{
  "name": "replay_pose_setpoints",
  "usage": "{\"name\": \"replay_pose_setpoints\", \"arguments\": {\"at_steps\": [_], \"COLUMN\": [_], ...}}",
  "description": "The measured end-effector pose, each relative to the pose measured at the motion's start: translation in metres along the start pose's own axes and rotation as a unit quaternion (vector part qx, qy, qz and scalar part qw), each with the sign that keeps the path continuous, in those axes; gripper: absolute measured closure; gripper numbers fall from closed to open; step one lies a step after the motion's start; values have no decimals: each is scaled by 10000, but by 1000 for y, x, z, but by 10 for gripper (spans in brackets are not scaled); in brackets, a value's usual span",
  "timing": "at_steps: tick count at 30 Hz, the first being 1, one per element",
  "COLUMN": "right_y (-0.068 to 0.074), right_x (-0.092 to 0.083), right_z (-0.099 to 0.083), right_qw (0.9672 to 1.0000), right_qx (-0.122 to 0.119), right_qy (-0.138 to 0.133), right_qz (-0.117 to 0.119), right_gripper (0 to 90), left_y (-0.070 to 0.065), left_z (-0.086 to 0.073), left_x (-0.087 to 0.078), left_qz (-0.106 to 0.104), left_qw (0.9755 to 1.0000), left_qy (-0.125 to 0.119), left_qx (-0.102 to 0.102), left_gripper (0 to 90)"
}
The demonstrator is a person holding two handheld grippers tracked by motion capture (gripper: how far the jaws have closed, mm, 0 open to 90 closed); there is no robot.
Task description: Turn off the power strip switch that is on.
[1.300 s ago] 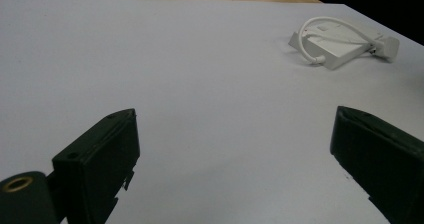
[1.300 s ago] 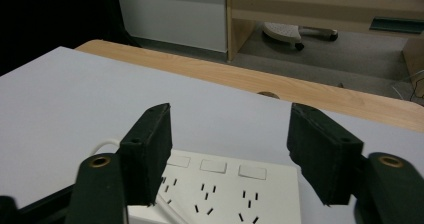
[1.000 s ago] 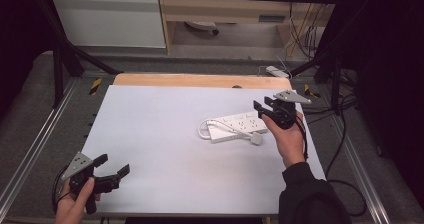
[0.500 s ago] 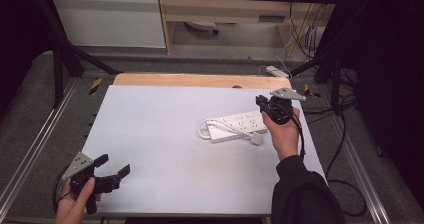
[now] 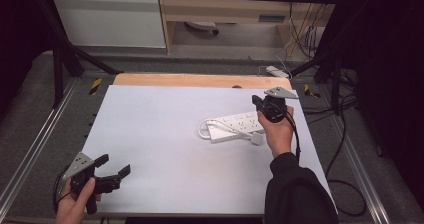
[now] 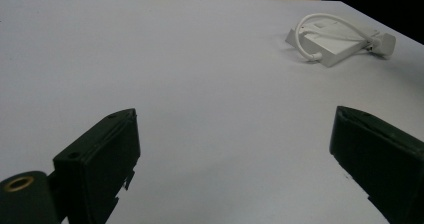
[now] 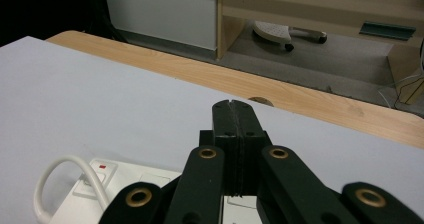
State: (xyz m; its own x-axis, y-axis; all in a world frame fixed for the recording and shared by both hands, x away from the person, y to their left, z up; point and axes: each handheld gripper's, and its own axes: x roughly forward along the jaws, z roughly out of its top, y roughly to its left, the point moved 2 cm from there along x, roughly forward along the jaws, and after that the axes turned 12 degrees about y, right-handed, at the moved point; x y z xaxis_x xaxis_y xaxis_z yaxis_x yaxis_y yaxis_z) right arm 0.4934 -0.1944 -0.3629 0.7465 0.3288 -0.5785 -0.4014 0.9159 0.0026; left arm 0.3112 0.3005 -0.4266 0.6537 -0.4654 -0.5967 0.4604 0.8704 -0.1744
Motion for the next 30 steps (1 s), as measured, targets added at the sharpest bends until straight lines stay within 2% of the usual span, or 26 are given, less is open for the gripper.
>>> {"name": "replay_pose_setpoints", "arguments": {"at_steps": [30], "right_y": [4], "right_x": [24], "right_z": [-4], "right_qw": [9996], "right_qx": [25], "right_qy": [267], "right_qz": [3], "right_gripper": [900], "left_y": [-1], "left_z": [0], "left_x": [1], "left_qz": [-14], "left_qw": [10000], "left_qy": [17], "left_qx": [48], "left_gripper": [59]}}
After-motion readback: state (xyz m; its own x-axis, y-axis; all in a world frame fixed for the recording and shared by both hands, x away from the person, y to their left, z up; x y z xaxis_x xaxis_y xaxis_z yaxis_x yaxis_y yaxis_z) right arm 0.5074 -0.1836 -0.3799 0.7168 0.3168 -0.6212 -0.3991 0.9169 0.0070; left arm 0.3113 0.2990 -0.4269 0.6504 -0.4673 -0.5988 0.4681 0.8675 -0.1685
